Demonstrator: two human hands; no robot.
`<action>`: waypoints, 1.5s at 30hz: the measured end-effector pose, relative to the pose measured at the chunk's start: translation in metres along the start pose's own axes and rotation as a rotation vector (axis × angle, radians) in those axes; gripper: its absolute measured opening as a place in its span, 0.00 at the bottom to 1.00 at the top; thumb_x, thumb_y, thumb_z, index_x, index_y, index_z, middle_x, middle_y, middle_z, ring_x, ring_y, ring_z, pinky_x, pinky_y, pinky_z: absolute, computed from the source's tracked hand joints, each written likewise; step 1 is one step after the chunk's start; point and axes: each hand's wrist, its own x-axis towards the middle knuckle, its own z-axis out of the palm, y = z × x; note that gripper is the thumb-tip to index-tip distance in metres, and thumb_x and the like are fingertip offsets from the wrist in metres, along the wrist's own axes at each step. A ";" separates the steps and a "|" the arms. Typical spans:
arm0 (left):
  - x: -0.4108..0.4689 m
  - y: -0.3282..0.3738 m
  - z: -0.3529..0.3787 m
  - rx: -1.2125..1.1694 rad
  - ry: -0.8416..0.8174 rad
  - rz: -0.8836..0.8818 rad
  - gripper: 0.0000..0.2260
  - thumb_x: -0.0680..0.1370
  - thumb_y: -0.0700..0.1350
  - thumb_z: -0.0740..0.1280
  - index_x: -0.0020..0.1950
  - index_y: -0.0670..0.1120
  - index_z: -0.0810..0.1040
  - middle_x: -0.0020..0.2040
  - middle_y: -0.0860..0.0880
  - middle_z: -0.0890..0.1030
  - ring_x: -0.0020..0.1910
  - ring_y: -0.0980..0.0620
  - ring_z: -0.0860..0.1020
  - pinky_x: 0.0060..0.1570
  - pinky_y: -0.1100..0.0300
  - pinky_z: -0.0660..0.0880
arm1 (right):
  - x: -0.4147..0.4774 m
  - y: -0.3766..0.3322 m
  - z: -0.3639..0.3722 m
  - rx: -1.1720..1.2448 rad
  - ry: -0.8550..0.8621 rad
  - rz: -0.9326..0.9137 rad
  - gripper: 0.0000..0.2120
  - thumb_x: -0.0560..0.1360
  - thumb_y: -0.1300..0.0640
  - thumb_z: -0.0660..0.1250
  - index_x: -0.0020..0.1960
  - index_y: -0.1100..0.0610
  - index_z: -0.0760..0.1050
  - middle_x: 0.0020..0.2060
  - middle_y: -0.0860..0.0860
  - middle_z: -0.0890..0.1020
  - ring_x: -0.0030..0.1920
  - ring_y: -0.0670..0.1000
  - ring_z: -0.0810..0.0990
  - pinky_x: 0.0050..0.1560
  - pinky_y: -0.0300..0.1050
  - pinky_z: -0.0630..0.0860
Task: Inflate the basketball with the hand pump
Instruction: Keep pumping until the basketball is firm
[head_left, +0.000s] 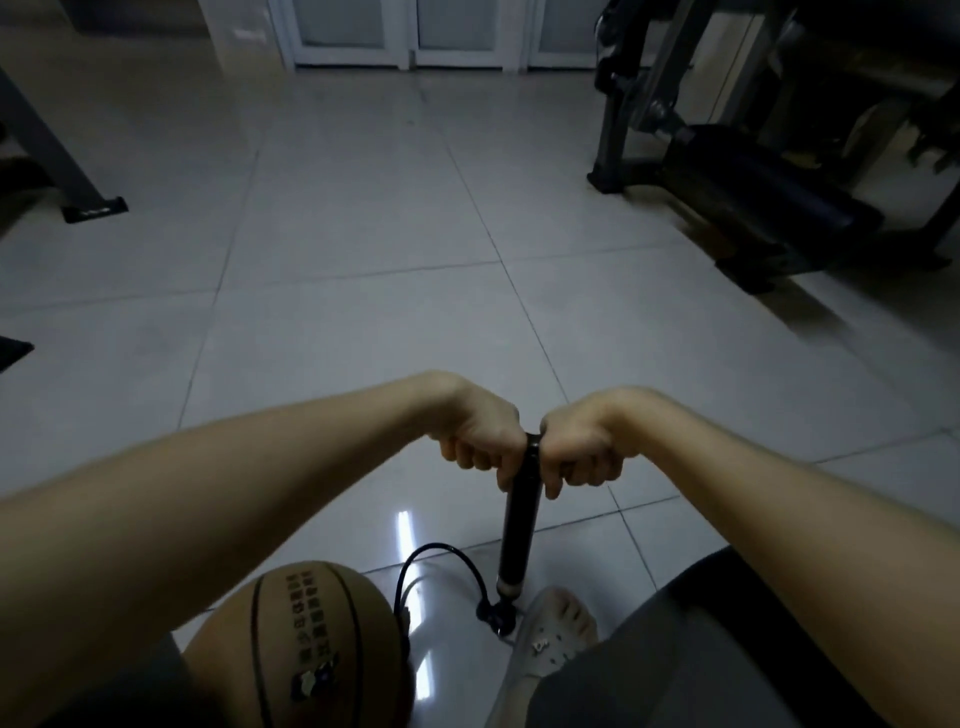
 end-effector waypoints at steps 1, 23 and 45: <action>0.008 -0.004 0.005 -0.012 0.000 0.011 0.17 0.74 0.36 0.69 0.29 0.48 0.66 0.27 0.51 0.60 0.25 0.52 0.55 0.28 0.60 0.50 | 0.008 0.003 0.005 0.004 0.004 -0.011 0.11 0.74 0.65 0.67 0.36 0.56 0.70 0.24 0.50 0.62 0.24 0.48 0.57 0.27 0.39 0.55; -0.083 0.024 -0.061 -0.057 0.002 -0.023 0.22 0.78 0.40 0.67 0.29 0.52 0.60 0.28 0.52 0.56 0.25 0.53 0.52 0.26 0.62 0.48 | -0.074 -0.031 -0.064 -0.013 0.015 -0.032 0.16 0.77 0.62 0.67 0.34 0.53 0.67 0.23 0.48 0.59 0.22 0.46 0.54 0.25 0.35 0.51; 0.053 -0.024 0.041 -0.067 0.003 -0.056 0.14 0.72 0.38 0.71 0.31 0.47 0.69 0.26 0.50 0.62 0.24 0.52 0.57 0.28 0.59 0.54 | 0.064 0.013 0.029 -0.084 -0.060 -0.010 0.03 0.75 0.62 0.68 0.43 0.58 0.75 0.25 0.51 0.66 0.24 0.49 0.61 0.28 0.41 0.58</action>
